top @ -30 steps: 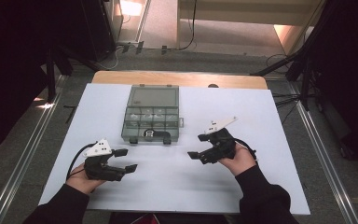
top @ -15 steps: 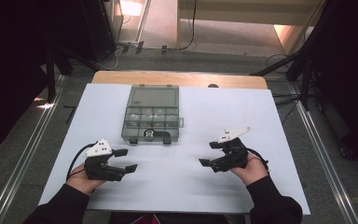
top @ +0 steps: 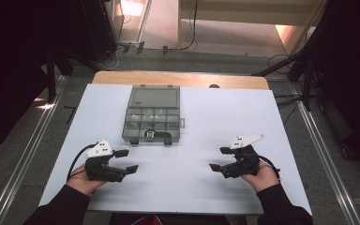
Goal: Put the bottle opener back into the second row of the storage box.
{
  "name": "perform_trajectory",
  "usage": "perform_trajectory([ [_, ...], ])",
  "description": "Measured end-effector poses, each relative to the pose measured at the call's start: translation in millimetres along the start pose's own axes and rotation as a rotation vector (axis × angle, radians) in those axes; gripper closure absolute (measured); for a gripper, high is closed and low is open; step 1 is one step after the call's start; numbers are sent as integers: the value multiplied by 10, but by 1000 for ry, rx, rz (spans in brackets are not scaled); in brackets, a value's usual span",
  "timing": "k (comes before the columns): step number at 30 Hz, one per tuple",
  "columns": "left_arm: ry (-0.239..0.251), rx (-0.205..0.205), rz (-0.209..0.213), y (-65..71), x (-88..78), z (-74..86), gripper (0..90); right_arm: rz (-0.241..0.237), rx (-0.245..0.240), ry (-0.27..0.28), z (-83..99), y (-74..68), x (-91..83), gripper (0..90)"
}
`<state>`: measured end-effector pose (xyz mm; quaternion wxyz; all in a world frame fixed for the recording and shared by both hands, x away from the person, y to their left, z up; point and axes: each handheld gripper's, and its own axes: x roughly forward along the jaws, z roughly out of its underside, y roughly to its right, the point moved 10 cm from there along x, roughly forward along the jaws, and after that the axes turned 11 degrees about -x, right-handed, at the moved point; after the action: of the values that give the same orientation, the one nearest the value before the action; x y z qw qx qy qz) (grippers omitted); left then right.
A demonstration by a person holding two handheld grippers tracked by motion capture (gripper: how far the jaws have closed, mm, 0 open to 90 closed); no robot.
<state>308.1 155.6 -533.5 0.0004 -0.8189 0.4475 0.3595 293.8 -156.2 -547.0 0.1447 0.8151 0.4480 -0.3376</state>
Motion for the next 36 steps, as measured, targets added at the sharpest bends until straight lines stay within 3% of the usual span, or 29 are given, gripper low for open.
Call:
perform_trajectory([
  [18, -1, 4, -3, -2, 0, 1, 268, 40, 50, 4, 333, 60, -165, 220],
  [36, -2, 3, -5, -13, -9, 3, 268, 82, 108, 75, 544, 157, -410, 220],
])
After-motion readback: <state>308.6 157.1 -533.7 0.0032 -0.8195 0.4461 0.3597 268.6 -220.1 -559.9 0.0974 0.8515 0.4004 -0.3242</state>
